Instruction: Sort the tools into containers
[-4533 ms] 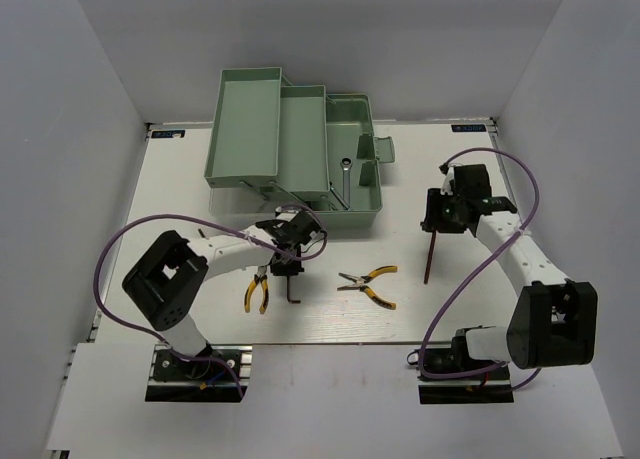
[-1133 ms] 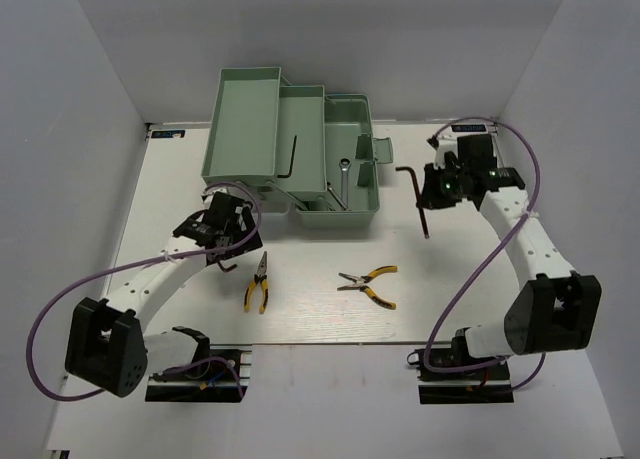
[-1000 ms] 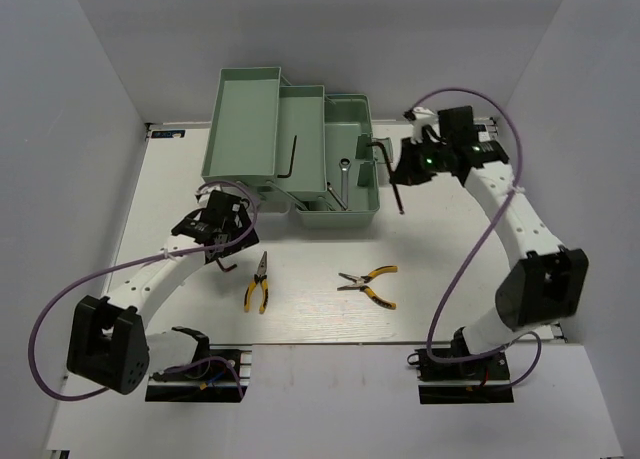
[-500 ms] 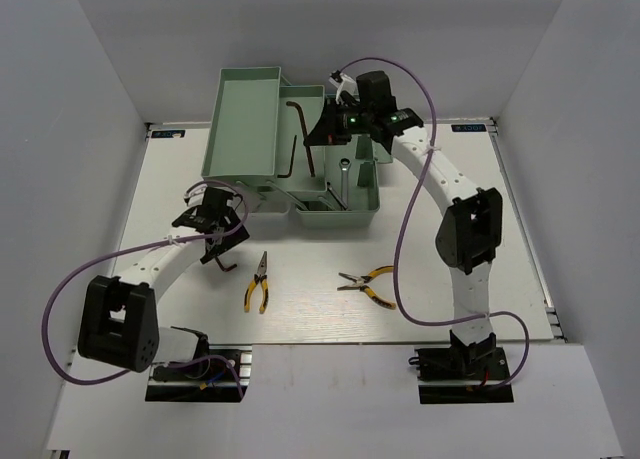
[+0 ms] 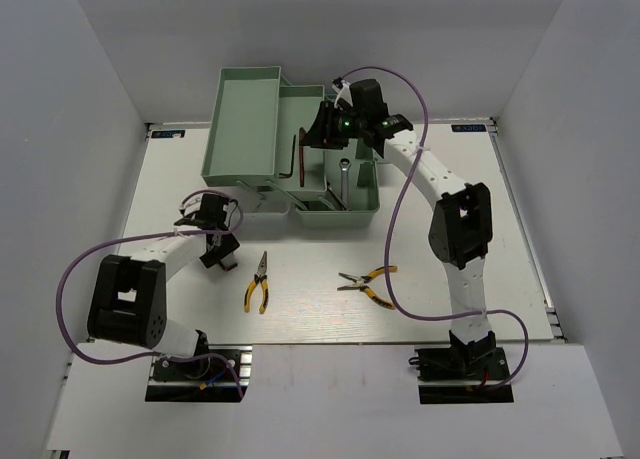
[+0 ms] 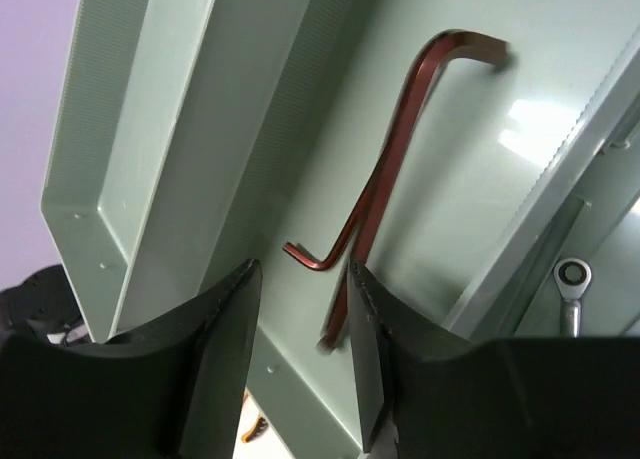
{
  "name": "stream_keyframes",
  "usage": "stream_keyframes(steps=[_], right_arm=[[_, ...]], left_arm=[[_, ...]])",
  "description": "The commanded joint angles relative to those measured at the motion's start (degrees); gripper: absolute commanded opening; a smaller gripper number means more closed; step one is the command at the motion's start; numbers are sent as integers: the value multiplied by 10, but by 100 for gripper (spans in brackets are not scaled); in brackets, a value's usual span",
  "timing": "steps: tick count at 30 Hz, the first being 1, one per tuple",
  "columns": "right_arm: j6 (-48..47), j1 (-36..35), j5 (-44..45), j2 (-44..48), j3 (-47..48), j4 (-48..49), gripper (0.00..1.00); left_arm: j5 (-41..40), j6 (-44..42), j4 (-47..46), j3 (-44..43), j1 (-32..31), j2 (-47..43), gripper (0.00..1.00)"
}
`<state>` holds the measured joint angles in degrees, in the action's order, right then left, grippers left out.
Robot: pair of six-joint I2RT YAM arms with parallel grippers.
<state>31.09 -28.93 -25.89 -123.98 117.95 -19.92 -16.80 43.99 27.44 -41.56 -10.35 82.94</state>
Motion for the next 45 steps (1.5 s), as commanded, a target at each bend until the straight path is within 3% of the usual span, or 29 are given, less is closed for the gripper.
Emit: stream_keyframes(steps=[1,5,12,17,24,27,29,31,35,38,44,45], right_arm=[[-15,4,-13,55,-18,9,46],[-24,22,-15,133,-104,23,53],[-8,72,-33,266,-264,44,53],[17,119,-53,340,-401,65,53],[56,160,-91,406,-500,100,53],[61,172,-100,422,-521,107,53],[56,185,-108,441,-533,107,53],[46,191,-117,458,-545,96,58],[-18,203,-109,498,-562,55,81],[-48,215,-94,521,-603,53,83],[-80,234,-85,522,-628,21,36],[-94,237,-85,520,-634,19,22]], left_arm=[[-1,3,-16,4,10,-4,60],[-8,-7,-4,-1,16,-4,52],[-3,-26,2,24,27,20,45],[10,-39,23,19,21,74,31],[14,-39,47,14,16,56,19],[14,-44,53,14,16,56,3],[29,-44,53,14,16,56,0],[43,-50,59,14,16,47,0],[71,-57,72,19,10,-40,0],[92,-75,117,-4,5,-111,0],[129,-119,217,-73,0,-206,0],[141,-136,225,-82,0,-219,0]])
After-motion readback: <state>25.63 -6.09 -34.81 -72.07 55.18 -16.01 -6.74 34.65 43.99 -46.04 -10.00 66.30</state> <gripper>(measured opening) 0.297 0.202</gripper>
